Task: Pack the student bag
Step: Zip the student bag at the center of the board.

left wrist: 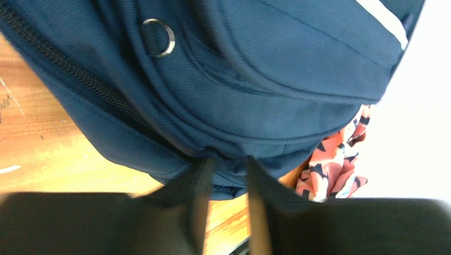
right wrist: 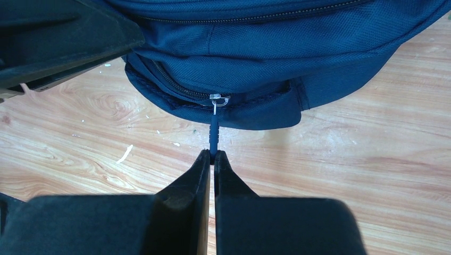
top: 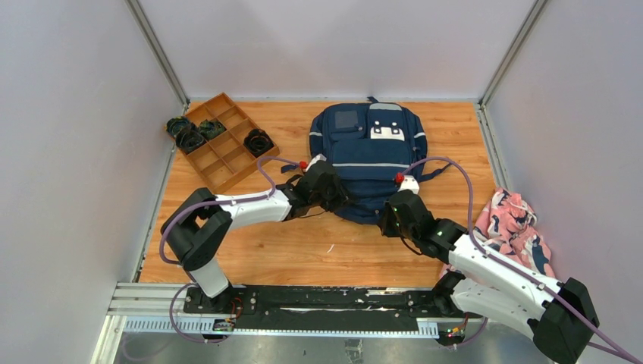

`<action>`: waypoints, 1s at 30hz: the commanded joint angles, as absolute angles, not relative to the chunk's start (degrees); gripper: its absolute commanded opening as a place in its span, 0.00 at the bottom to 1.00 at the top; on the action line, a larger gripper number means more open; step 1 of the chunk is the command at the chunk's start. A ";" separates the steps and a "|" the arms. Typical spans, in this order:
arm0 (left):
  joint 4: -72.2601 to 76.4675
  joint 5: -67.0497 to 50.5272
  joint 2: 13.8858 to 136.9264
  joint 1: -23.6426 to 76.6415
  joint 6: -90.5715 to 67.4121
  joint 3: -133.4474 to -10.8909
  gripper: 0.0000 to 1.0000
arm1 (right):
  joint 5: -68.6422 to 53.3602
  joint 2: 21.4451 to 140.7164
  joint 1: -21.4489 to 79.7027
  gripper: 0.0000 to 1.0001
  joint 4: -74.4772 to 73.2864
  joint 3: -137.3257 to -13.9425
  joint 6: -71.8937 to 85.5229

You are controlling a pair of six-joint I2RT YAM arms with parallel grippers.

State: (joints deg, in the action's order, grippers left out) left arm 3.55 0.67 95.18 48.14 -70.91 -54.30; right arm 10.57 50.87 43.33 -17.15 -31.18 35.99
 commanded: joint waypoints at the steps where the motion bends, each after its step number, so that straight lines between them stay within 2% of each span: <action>1: 5.29 0.84 97.54 47.56 -71.18 -55.45 0.23 | 10.51 49.88 42.97 0.00 -17.34 -30.57 35.30; 3: 6.34 0.41 97.06 46.44 -70.06 -54.97 0.00 | 11.31 49.54 42.95 0.00 -17.86 -30.41 35.16; 11: 7.33 3.08 85.76 37.02 -64.49 -47.27 0.00 | 17.23 45.44 42.74 0.00 -19.42 -29.41 33.59; 13: 3.59 7.36 81.62 35.60 -62.05 -46.83 0.00 | 18.17 45.84 42.05 0.00 -20.26 -29.92 32.90; 16: -2.71 12.15 78.06 34.17 -57.42 -47.94 0.00 | 18.71 47.60 40.85 0.00 -20.23 -31.46 31.83; 20: -5.97 12.25 75.47 30.70 -51.46 -48.90 0.00 | 20.41 51.63 37.76 0.00 -18.51 -32.33 29.94; 27: -16.40 11.48 78.93 28.57 -37.76 -58.42 0.00 | 12.46 55.85 28.15 0.00 -14.97 -34.07 29.23; 28: -18.40 9.65 79.73 28.56 -36.32 -60.48 0.08 | 10.50 55.46 28.13 0.00 -15.49 -35.28 28.98; 29: -20.48 7.82 80.25 28.56 -35.39 -62.36 0.25 | 8.40 55.12 28.16 0.00 -15.81 -36.19 28.84; 30: -21.38 6.23 79.94 28.91 -35.03 -63.42 0.36 | 6.54 54.78 28.19 0.00 -16.07 -37.03 28.79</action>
